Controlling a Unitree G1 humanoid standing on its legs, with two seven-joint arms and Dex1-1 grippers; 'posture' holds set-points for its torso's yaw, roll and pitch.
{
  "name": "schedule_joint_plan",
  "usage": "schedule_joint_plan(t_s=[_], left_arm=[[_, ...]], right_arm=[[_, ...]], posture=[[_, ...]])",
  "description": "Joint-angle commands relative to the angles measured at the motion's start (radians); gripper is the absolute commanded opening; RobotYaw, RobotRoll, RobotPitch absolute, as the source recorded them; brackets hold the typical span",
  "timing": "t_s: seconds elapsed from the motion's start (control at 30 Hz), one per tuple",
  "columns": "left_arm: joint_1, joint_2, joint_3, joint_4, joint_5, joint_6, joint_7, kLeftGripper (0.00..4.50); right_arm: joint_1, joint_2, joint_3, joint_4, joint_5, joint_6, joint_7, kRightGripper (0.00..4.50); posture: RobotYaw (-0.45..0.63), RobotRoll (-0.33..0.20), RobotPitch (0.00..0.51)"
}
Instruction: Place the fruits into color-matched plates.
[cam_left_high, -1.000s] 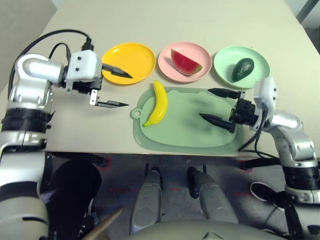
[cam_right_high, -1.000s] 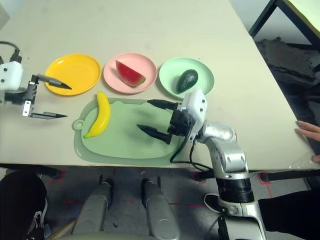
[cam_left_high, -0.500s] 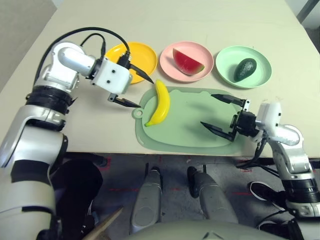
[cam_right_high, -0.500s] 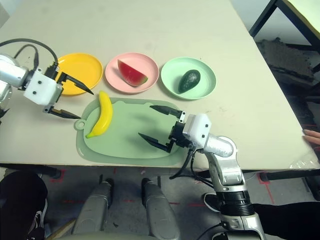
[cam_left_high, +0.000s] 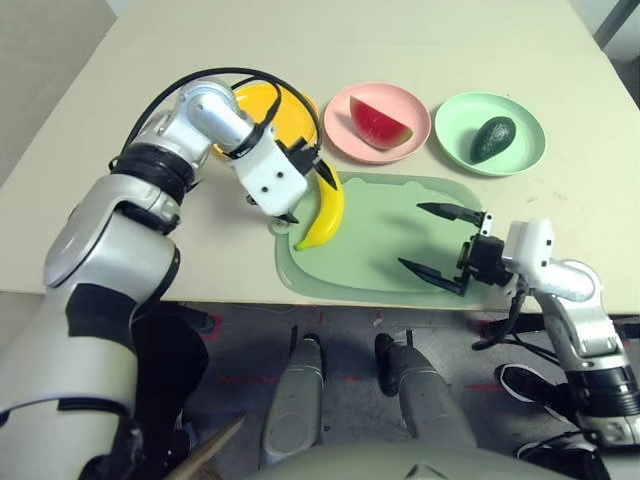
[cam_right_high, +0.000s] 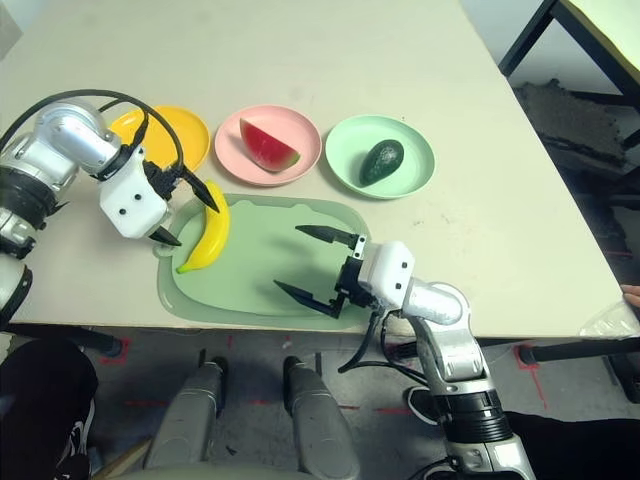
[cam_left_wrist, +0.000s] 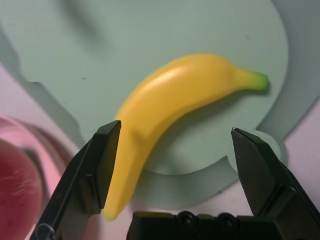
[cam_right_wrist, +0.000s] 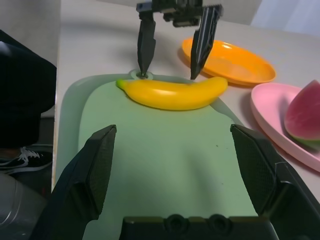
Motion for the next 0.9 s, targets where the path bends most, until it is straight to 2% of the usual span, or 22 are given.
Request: schedule_joint_plan(t_s=[0.03, 0.27, 0.5, 0.6, 0.9], left_arm=[[-0.018, -0.033, 0.004, 0.062, 0.054, -0.037, -0.008, 4.50], [-0.042, -0.103, 0.071, 0.156, 0.154, -0.059, -0.008, 4.50], [-0.053, -0.142, 0.110, 0.183, 0.202, -0.059, -0.008, 4.50], [-0.051, -0.144, 0.106, 0.187, 0.210, -0.055, -0.008, 3.87], [-0.043, -0.111, 0.068, 0.193, 0.215, -0.046, -0.008, 0.88]], right_arm=[[0.022, -0.005, 0.015, -0.023, 0.004, -0.008, -0.006, 4.44], [0.031, -0.008, 0.026, -0.030, 0.002, -0.007, -0.015, 4.44], [0.025, -0.011, 0.029, -0.037, 0.007, 0.008, -0.023, 4.44], [0.023, -0.011, 0.030, -0.041, 0.009, 0.015, -0.026, 4.50], [0.014, -0.013, 0.031, -0.039, 0.010, 0.026, -0.024, 4.50]], posture=[[-0.03, 0.000, 0.268], [-0.05, 0.000, 0.273], [-0.05, 0.000, 0.279], [-0.05, 0.000, 0.279], [-0.05, 0.000, 0.281]])
